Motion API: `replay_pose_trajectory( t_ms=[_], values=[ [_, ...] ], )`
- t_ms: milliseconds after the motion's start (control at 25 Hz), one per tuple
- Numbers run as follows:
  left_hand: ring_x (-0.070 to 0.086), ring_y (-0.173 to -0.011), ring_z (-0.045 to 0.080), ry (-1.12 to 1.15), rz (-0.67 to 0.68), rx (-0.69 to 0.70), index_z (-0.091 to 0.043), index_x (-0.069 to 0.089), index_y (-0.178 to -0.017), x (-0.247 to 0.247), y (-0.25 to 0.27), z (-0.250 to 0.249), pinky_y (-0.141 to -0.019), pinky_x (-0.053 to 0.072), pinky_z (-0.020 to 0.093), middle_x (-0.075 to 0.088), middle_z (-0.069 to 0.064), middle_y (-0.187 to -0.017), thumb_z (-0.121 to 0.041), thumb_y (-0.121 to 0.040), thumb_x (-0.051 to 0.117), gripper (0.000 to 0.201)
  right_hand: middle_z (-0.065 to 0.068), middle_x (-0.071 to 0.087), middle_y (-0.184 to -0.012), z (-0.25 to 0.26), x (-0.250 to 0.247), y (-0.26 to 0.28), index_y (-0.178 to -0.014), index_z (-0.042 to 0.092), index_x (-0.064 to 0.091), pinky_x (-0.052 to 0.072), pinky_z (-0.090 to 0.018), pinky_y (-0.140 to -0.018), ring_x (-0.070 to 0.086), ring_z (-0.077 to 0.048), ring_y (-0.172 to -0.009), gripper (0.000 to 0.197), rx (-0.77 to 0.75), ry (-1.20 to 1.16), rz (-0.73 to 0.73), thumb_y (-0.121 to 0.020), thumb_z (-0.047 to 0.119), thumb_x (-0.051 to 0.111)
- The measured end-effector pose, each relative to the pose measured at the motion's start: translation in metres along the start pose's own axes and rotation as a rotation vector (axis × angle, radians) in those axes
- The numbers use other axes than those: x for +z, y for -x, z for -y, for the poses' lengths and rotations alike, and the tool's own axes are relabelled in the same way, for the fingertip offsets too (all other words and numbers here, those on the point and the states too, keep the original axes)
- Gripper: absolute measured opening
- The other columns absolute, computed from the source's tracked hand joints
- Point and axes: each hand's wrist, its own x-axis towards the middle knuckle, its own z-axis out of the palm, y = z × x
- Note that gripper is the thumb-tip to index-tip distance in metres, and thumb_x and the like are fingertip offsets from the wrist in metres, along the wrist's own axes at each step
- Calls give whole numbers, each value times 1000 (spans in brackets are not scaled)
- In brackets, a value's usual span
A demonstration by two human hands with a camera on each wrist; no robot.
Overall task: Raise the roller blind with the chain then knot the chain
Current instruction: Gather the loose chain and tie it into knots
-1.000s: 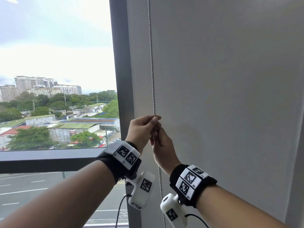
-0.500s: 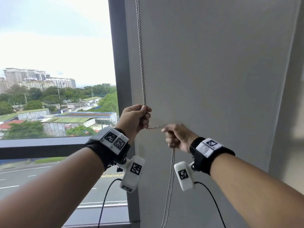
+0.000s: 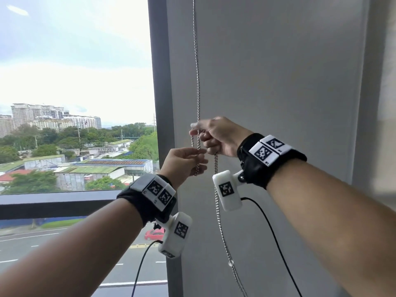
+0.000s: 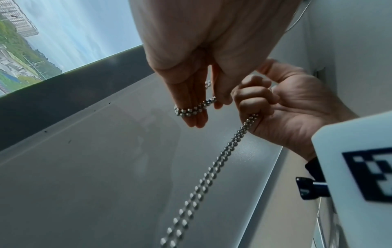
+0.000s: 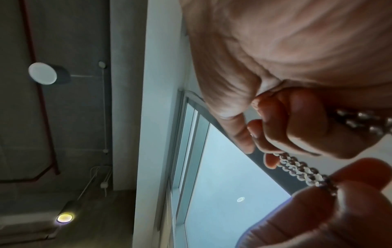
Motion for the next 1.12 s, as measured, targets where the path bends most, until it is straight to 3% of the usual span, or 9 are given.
replay_pose_trajectory(
  t_ms=[200, 320, 440, 520, 600, 680, 800, 920, 1120],
  values=[
    [66, -68, 34, 87, -96, -55, -9, 41, -120, -1, -9, -14, -75, 55, 51, 68, 23, -86, -3, -91, 45, 29, 3, 35, -58, 7, 2, 5, -91, 7, 58, 18, -19, -38, 25, -6, -41, 17, -65, 63, 0, -100, 16, 47],
    [63, -54, 22, 18, -136, -34, -1, 59, -101, -2, -13, -19, -63, 57, 36, 67, 22, -75, -3, -85, 58, 16, 2, 37, -59, 12, 1, 8, -90, 8, 56, 20, -19, -38, 27, -7, -42, 17, -64, 73, 8, -101, 15, 46],
    [41, -39, 6, -190, -302, 146, -9, 63, -58, -6, -17, -22, -44, 36, 19, 52, 4, -51, -11, -77, 67, 19, -2, 50, -62, 11, 2, 9, -86, 8, 57, 31, -18, -39, 39, -10, -44, 19, -64, 60, -26, -100, 13, 46],
    [33, -38, 3, -231, -352, 259, -15, 61, -52, -8, -18, -20, -42, 27, 18, 44, -5, -44, -17, -77, 68, 27, -7, 57, -65, 8, 3, 8, -84, 7, 58, 43, -20, -41, 51, -15, -48, 22, -66, 19, -56, -100, 12, 45],
    [38, -43, 4, -193, -345, 341, -10, 67, -64, -7, -15, -18, -45, 31, 19, 50, -2, -53, -20, -80, 68, 19, -11, 61, -68, 5, 4, 7, -85, 4, 59, 53, -26, -46, 61, -20, -53, 22, -68, -37, -67, -100, 10, 44],
    [47, -50, 9, -38, -312, 359, 4, 67, -81, -6, -11, -18, -50, 40, 20, 57, 7, -62, -13, -83, 65, 17, -16, 64, -70, 3, 6, 7, -88, 1, 60, 60, -32, -53, 66, -26, -57, 20, -68, -81, -82, -99, 8, 46],
    [55, -53, 21, 252, -146, 241, 10, 61, -81, -10, -8, -20, -52, 49, 26, 60, 16, -67, -4, -86, 57, 15, -21, 66, -72, 1, 4, 4, -87, -2, 59, 61, -37, -64, 66, -29, -61, 18, -58, -135, -162, -99, 6, 48],
    [62, -66, 32, 147, 31, 44, 17, 60, -92, -5, -4, -19, -58, 56, 31, 62, 30, -87, 2, -84, 54, 18, -21, 66, -77, -2, 3, 1, -83, -1, 58, 58, -42, -73, 65, -31, -68, 19, -55, -194, -178, -98, 6, 49],
    [63, -70, 23, 128, 174, -13, 12, 62, -86, 10, -1, -32, -66, 54, 24, 63, 19, -80, 9, -79, 53, 11, -21, 70, -93, -6, 10, -5, -88, 3, 60, 55, -47, -78, 64, -29, -81, 11, -85, -45, -195, -96, 9, 55]
  ],
)
